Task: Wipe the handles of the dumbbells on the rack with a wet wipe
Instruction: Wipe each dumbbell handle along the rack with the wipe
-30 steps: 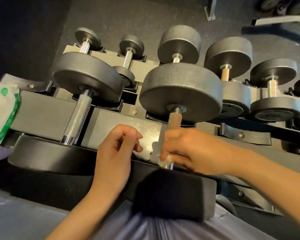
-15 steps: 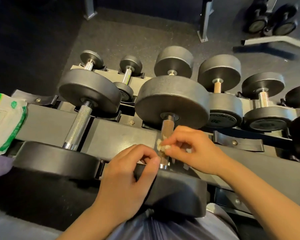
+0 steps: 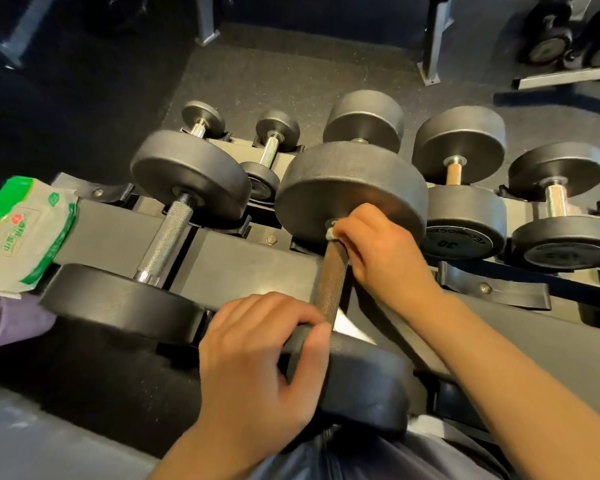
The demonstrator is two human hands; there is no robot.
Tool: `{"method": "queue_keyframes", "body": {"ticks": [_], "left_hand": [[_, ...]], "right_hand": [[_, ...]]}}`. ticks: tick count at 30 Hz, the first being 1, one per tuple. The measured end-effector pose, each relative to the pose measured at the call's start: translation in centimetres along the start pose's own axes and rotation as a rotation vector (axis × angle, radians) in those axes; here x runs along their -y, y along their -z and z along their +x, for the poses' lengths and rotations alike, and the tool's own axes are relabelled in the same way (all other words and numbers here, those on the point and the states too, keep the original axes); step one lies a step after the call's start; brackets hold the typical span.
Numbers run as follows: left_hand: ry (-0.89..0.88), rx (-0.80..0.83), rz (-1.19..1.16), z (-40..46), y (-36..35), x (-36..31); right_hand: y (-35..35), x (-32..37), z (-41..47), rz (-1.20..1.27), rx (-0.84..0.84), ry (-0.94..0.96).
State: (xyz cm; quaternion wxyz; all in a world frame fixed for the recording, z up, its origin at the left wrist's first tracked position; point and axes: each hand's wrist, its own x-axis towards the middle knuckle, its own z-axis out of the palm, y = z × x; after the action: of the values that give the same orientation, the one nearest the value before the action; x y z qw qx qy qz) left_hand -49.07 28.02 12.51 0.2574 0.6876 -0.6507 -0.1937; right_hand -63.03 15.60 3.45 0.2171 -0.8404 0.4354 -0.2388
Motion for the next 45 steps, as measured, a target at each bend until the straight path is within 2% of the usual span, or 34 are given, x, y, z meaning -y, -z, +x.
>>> {"method": "queue_keyframes", "body": {"ticks": [2, 5, 8, 10, 13, 20, 25, 27, 32, 34, 37, 40, 43, 45], "left_hand": [[-0.002, -0.041, -0.009, 0.1, 0.0, 0.0], [-0.006, -0.067, 0.011, 0.0, -0.1, -0.1], [-0.014, -0.077, 0.02, -0.1, -0.2, 0.0], [-0.022, -0.086, 0.014, -0.1, -0.3, 0.1], [-0.04, -0.108, -0.002, -0.1, -0.5, 0.3], [-0.097, -0.175, -0.011, -0.4, -1.0, 0.7], [-0.104, -0.197, -0.026, -0.7, -1.3, 1.0], [-0.094, -0.197, -0.024, -0.7, -1.3, 1.0], [-0.077, -0.179, -0.007, -0.7, -1.2, 0.8], [-0.075, -0.172, 0.01, -0.6, -1.1, 0.7], [-0.075, -0.159, 0.017, -0.6, -1.0, 0.7], [-0.082, -0.146, 0.018, -0.4, -1.0, 0.6], [-0.078, -0.154, -0.002, -0.5, -1.0, 0.7], [-0.074, -0.162, -0.011, -0.6, -1.1, 0.8]], "right_hand": [[0.0, -0.1, -0.1, 0.049, 0.006, -0.056], [0.5, -0.1, -1.8, 0.331, 0.147, -0.135], [0.8, 0.6, -4.1, 0.553, 0.323, -0.082], [0.8, 0.8, -4.5, 0.573, 0.334, -0.033], [0.6, 0.6, -4.0, 0.487, 0.28, -0.014], [-1.0, 0.2, -3.4, 0.342, -0.073, -0.071], [-1.7, -0.9, -1.1, 0.144, -0.185, -0.072], [-1.5, -0.8, -1.7, 0.215, -0.156, -0.082], [-0.3, -0.6, -4.7, 0.661, 0.098, -0.102], [-0.3, -0.2, -5.2, 0.722, 0.176, -0.05], [0.0, 0.0, -4.4, 0.632, 0.197, 0.062], [0.3, -0.5, -2.2, 0.325, 0.095, 0.143], [0.0, -1.5, -0.4, 0.057, -0.025, 0.146], [-0.3, -1.6, -0.5, 0.091, -0.073, 0.075]]}}
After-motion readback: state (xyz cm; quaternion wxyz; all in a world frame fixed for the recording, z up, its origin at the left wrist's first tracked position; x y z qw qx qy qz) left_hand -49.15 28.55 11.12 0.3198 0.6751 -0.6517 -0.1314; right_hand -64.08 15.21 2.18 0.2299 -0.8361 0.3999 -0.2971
